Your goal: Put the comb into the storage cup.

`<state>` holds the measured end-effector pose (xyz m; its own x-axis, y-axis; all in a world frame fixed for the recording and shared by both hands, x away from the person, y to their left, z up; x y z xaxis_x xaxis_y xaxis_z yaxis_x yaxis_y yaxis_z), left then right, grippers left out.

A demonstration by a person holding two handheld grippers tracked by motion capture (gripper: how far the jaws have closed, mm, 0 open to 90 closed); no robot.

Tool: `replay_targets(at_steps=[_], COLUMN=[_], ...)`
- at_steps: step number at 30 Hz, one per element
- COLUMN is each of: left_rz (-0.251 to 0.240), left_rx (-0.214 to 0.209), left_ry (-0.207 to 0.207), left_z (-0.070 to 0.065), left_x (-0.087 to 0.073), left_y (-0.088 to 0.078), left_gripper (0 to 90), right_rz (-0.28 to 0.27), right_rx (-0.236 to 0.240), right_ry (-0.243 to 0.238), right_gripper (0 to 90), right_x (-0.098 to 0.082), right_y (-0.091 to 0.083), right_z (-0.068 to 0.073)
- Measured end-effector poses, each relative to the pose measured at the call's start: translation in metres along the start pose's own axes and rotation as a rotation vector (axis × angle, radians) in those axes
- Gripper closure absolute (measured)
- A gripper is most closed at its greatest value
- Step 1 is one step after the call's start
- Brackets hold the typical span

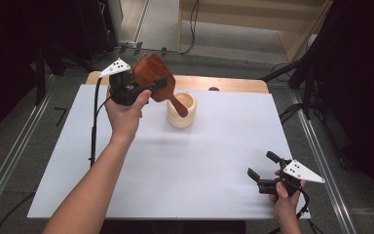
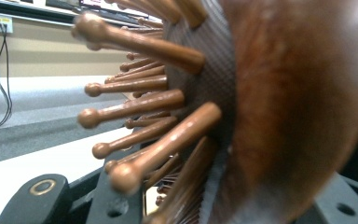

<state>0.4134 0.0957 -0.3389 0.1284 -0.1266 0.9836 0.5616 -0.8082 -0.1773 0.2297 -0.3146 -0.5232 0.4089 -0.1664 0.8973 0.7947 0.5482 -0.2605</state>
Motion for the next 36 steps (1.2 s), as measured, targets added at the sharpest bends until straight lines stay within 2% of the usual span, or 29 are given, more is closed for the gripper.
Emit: replay_targets(at_steps=[21,36], left_rz=[-0.007,0.014], left_rx=[0.037,0.084], left_ry=[0.009,0.002], left_z=[0.012,0.027], left_x=[0.011,0.0], left_y=[0.017,0.032], left_gripper=[59.8,59.8], right_rz=[-0.005,-0.006], right_rx=[0.004,0.005], right_ry=[0.002,0.008], right_gripper=[0.0,0.0], right_x=[0.0,0.0], right_y=[-0.001,-0.001], right_z=[-0.001,-0.001])
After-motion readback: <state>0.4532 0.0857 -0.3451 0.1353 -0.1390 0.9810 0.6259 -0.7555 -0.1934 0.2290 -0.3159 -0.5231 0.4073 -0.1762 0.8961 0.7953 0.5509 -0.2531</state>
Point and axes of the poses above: each handheld gripper's, and its own axes: y roughly forward along the jaws, x roughly out of its top, z roughly to its left, the point moved 3 cm from there along y, roughly forward along the jaws, and after that the axes turned 14 degrees about y, right-handed, at the moved point
